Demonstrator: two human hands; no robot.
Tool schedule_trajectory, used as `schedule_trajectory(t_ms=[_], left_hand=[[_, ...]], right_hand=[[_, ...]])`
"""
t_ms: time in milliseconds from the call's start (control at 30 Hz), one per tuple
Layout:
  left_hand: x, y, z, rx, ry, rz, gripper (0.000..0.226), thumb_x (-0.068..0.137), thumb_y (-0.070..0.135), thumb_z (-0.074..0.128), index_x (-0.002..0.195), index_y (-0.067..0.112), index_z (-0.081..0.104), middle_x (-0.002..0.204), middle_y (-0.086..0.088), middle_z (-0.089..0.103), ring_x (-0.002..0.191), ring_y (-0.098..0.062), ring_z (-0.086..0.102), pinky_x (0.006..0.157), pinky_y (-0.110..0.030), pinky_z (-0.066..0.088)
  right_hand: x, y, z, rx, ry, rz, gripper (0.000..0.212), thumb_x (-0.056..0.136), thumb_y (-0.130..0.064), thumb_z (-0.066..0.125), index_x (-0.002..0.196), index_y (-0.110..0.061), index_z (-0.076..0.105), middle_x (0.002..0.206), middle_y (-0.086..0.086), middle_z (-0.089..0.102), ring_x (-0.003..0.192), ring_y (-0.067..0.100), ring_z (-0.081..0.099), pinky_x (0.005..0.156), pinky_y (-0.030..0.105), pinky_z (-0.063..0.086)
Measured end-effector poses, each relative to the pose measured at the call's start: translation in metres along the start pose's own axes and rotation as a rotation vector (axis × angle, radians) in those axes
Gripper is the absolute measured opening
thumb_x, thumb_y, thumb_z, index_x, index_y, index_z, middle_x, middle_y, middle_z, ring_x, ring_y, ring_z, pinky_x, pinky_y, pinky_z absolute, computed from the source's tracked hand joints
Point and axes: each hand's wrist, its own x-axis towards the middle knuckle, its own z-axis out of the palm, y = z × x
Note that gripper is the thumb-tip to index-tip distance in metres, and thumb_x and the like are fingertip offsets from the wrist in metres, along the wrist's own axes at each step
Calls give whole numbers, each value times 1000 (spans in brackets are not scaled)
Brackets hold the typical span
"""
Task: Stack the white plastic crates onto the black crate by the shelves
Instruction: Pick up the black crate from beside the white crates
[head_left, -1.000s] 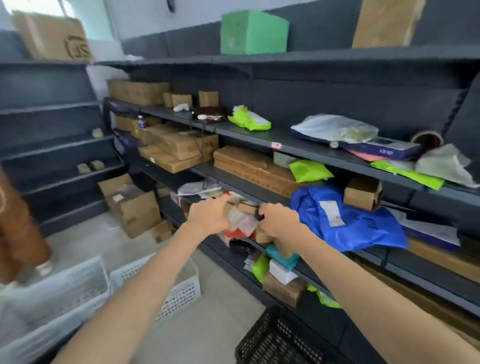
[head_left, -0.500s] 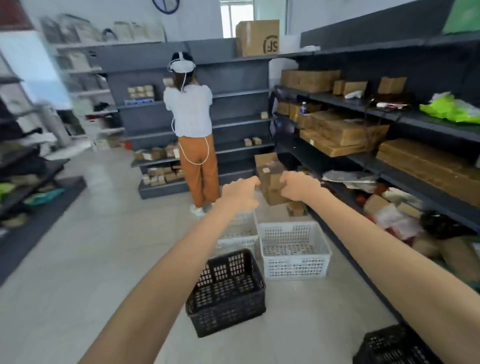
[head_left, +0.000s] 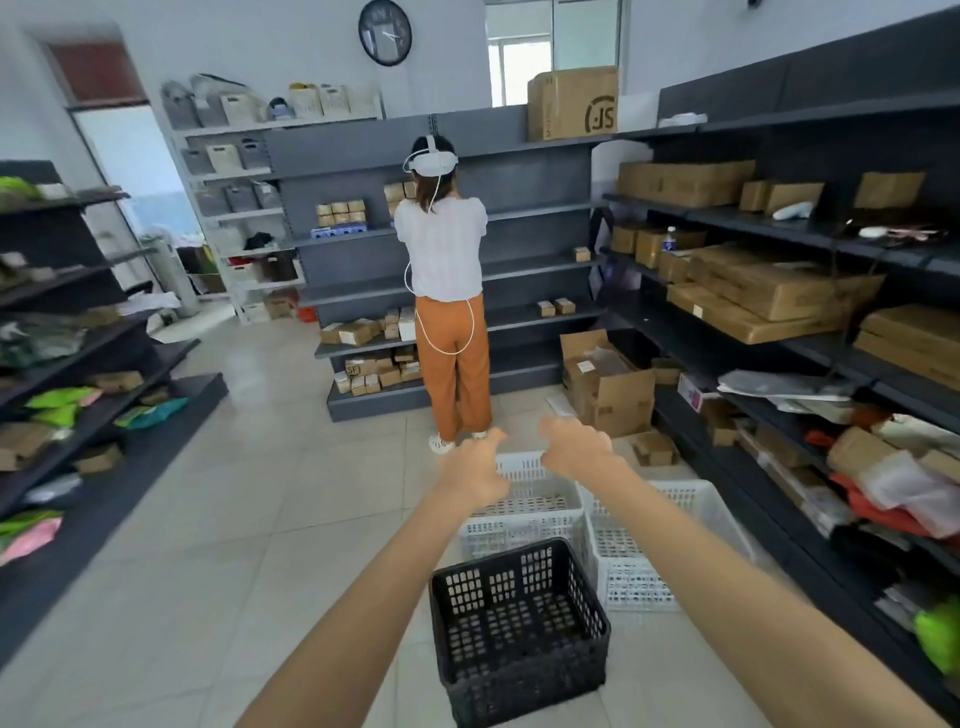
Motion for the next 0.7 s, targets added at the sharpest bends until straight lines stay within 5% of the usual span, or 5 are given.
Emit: schedule_trajectory(t_ms=[200, 433, 567, 700], left_hand=[[57, -28, 15, -32, 7, -58, 64, 71, 26, 71, 125, 33, 37, 103, -3, 68, 89, -25, 65, 77, -39, 54], [150, -37, 62, -73, -16, -161, 61, 80, 12, 61, 135, 19, 36, 105, -13, 67, 98, -32, 62, 75, -33, 44], [193, -50, 94, -62, -58, -270, 67, 79, 14, 59, 140, 24, 32, 107, -9, 68, 99, -29, 63, 73, -33, 45], [225, -77, 126, -44, -129, -373, 70, 78, 14, 55, 141, 29, 27, 105, -7, 68, 96, -30, 64, 80, -39, 53]], right_hand=[[64, 18, 31, -68, -15, -40, 34, 90, -14, 45, 124, -15, 44, 119, 12, 58, 107, 31, 58, 76, 33, 39], [182, 55, 68, -100, -57, -104, 32, 89, -17, 46, 121, -14, 46, 115, 11, 62, 105, 31, 59, 78, 37, 44], [241, 77, 94, -121, -138, -171, 45, 92, -12, 41, 136, -16, 36, 124, 12, 58, 111, 31, 57, 86, 37, 46], [291, 100, 135, -79, -191, -179, 52, 92, -10, 43, 141, -22, 32, 121, 10, 62, 101, 27, 63, 79, 34, 50]])
